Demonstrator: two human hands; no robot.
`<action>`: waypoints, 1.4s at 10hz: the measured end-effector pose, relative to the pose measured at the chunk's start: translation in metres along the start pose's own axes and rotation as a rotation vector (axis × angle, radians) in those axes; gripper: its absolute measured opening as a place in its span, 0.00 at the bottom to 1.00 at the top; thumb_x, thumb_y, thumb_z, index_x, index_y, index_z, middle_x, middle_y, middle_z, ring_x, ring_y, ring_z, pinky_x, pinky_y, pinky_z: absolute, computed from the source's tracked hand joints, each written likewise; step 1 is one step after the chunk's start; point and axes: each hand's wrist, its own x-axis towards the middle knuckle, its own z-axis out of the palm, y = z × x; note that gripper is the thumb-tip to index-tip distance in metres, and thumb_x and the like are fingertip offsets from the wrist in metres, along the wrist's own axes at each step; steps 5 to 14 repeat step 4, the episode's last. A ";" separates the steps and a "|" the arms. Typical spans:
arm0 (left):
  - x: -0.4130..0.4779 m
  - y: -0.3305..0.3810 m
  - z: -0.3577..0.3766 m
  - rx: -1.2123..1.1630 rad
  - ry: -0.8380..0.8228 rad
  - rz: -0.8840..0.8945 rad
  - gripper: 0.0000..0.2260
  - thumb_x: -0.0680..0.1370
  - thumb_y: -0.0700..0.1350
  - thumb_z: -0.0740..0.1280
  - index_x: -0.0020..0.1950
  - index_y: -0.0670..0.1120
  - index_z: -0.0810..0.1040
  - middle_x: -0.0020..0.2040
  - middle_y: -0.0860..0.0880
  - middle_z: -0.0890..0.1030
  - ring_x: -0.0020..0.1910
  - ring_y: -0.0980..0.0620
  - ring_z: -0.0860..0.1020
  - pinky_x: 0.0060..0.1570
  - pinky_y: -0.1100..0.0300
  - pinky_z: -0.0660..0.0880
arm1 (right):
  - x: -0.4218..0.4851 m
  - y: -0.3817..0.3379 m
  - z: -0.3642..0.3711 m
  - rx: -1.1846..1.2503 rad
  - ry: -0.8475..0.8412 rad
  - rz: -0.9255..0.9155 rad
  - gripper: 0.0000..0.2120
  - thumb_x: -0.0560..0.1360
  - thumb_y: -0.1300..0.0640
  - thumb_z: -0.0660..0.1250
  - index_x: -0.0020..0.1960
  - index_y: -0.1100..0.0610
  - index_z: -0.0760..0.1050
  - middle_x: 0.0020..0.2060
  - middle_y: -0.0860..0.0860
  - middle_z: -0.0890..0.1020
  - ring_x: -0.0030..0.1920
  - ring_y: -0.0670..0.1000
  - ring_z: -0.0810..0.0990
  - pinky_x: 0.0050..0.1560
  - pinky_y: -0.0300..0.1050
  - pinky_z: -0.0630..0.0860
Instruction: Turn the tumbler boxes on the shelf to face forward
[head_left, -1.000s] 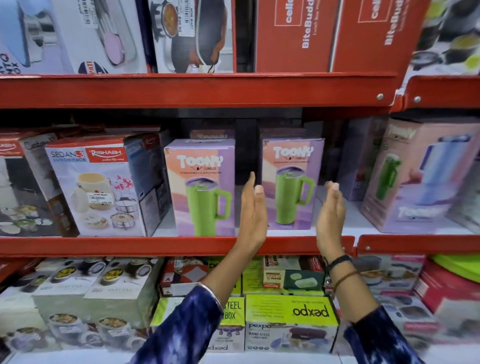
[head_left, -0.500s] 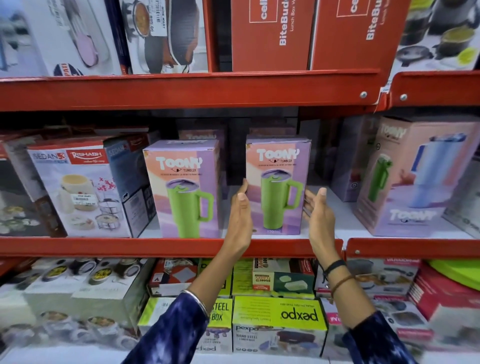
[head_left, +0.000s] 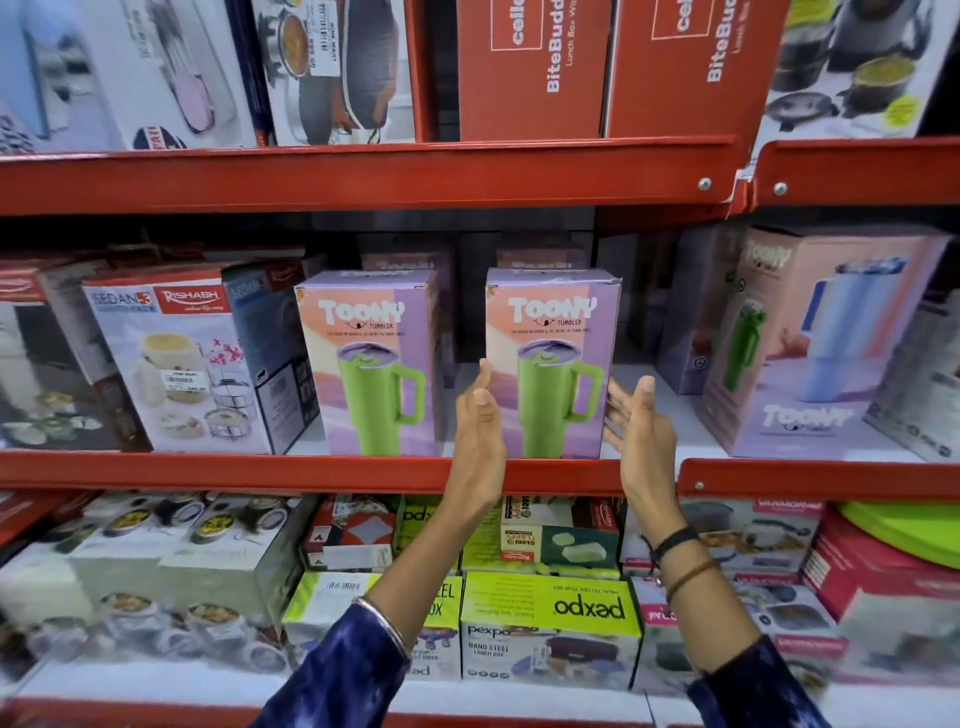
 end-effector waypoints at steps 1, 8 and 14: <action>-0.001 -0.002 -0.001 0.030 0.005 0.009 0.41 0.65 0.79 0.41 0.74 0.61 0.52 0.70 0.63 0.56 0.70 0.64 0.55 0.68 0.61 0.52 | -0.003 0.004 0.000 -0.038 -0.008 -0.028 0.38 0.70 0.27 0.48 0.65 0.53 0.74 0.56 0.47 0.78 0.61 0.53 0.77 0.62 0.50 0.74; 0.001 0.016 -0.024 0.176 0.076 0.269 0.30 0.78 0.63 0.47 0.75 0.49 0.58 0.73 0.55 0.62 0.70 0.67 0.58 0.72 0.65 0.55 | -0.024 -0.022 0.021 -0.207 0.153 -0.422 0.24 0.79 0.48 0.52 0.71 0.56 0.66 0.70 0.51 0.70 0.71 0.47 0.67 0.70 0.39 0.63; 0.001 0.016 -0.024 0.176 0.076 0.269 0.30 0.78 0.63 0.47 0.75 0.49 0.58 0.73 0.55 0.62 0.70 0.67 0.58 0.72 0.65 0.55 | -0.024 -0.022 0.021 -0.207 0.153 -0.422 0.24 0.79 0.48 0.52 0.71 0.56 0.66 0.70 0.51 0.70 0.71 0.47 0.67 0.70 0.39 0.63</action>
